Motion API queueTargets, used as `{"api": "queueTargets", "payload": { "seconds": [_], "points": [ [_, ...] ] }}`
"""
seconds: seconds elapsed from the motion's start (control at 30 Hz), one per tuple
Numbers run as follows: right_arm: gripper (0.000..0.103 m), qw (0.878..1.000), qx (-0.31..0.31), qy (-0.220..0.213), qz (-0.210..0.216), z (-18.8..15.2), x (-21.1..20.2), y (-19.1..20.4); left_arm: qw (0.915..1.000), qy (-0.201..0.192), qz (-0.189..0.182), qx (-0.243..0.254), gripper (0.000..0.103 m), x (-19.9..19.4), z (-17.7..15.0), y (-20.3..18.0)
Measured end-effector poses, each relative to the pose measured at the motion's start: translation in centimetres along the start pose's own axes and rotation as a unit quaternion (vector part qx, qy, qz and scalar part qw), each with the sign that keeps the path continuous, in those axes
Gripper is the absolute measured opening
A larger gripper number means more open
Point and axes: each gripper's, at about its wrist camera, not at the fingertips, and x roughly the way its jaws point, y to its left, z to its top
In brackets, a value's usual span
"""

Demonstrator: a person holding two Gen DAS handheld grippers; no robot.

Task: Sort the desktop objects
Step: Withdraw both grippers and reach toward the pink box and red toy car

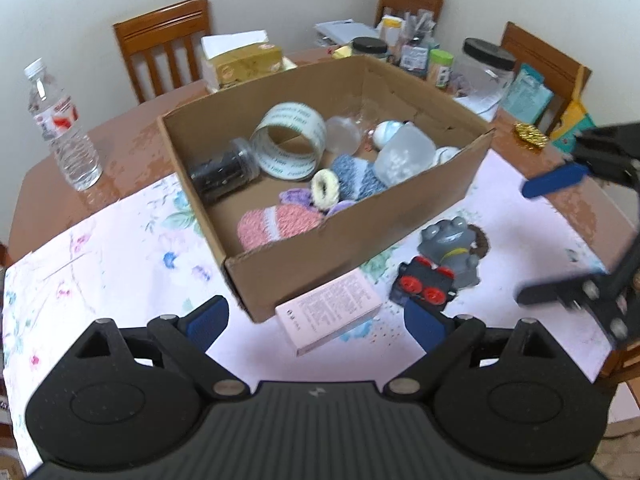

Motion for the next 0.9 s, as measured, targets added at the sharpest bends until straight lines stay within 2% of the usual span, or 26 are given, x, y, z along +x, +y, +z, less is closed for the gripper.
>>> {"api": "queueTargets", "payload": {
  "seconds": [0.1, 0.33, 0.53, 0.73, 0.9],
  "points": [
    [0.092, 1.0, -0.011, 0.002, 0.017, -1.2, 0.3, 0.8, 0.9999, 0.004, 0.006, -0.014, 0.094, 0.4, -0.6, -0.1],
    [0.092, 0.999, -0.023, 0.011, 0.029, -3.3, 1.0, 2.1, 0.998, 0.016, 0.004, -0.06, 0.094, 2.1, -1.4, -0.5],
    [0.097, 0.995, -0.053, 0.001, 0.09, -4.8, 1.6, 2.4, 0.9932, 0.02, 0.038, -0.108, 0.094, 3.8, -1.5, -1.1],
    [0.098, 0.98, -0.116, 0.008, 0.161, -5.8, 2.3, 2.3, 0.9859, 0.022, 0.06, -0.155, 0.095, 5.3, -1.7, -2.0],
    [0.098, 0.972, -0.119, 0.013, 0.204, -6.1, 3.0, 1.5, 0.9819, 0.017, 0.083, -0.169, 0.095, 6.6, -1.9, -3.0]
  ]
}}
